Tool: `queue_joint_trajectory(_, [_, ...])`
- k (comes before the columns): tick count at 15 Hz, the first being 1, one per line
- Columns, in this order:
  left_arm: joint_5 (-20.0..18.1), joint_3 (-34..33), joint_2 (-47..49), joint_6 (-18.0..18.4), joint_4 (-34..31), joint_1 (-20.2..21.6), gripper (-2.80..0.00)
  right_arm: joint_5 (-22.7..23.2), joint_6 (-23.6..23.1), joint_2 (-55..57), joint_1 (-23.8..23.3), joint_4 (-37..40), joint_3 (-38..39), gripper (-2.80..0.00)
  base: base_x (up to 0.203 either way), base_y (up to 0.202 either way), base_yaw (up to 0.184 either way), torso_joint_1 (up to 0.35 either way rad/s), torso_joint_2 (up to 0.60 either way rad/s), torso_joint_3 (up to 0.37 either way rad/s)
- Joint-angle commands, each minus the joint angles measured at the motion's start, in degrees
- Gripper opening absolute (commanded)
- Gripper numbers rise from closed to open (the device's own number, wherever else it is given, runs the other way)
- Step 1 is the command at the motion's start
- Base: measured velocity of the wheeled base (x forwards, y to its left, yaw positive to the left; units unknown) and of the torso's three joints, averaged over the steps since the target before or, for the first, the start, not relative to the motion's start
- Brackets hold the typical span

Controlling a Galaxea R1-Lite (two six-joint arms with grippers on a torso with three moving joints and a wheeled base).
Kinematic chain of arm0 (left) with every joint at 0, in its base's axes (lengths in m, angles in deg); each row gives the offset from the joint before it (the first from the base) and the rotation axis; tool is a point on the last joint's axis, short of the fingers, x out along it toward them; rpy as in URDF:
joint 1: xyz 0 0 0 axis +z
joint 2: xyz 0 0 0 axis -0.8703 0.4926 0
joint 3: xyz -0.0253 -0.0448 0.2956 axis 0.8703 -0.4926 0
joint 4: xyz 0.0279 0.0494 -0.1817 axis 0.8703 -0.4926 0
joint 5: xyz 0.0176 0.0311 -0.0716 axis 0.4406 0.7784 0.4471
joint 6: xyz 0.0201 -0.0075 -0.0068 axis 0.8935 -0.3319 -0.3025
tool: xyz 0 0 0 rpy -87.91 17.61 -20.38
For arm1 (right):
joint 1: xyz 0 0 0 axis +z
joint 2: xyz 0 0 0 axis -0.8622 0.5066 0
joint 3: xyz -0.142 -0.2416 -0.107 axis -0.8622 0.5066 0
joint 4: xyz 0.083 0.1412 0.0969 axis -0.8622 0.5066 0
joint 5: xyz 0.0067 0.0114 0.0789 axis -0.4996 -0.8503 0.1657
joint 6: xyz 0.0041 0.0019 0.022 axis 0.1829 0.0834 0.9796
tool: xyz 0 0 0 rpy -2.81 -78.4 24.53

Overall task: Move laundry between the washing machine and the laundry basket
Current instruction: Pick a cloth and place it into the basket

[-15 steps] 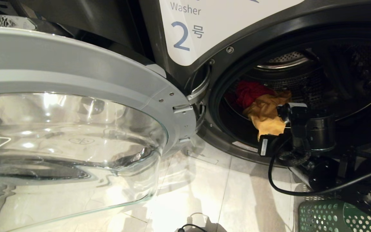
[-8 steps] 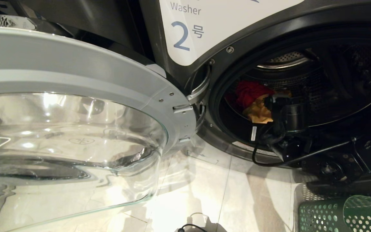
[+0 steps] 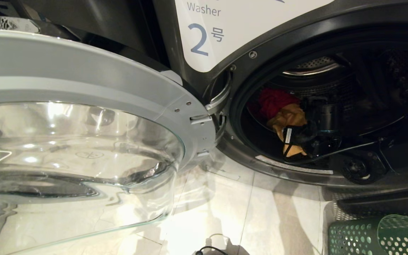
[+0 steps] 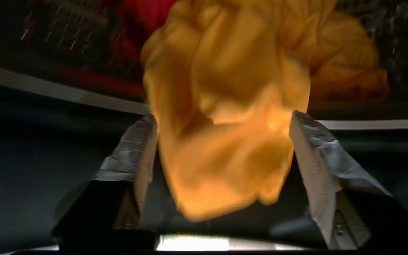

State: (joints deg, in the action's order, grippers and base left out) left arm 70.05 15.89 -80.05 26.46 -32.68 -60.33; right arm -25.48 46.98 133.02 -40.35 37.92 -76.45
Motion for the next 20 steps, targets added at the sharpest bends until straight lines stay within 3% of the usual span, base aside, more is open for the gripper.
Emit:
queue_joint_trajectory(1, [0.01, 0.0, 0.01, -0.13, 0.01, 0.02, -2.8, -0.12, 0.13, 4.87, -1.84, -0.22, -4.39, 0.0, 0.0, 0.0, 0.0, 0.0, 0.0, 0.0])
queue_joint_trajectory(10, [0.01, 0.0, 0.01, -0.31, 0.01, 0.02, -2.8, 3.37, 0.17, 15.93, -4.85, 0.12, -16.27, 0.0, 0.0, 0.0, 0.0, 0.0, 0.0, 0.0])
queue_joint_trajectory(20, [0.01, 0.0, 0.01, -0.33, 0.01, 0.02, -2.8, 3.19, -0.11, 16.2, -6.03, 0.13, -16.91, 0.0, 0.0, 0.0, 0.0, 0.0, 0.0, 0.0])
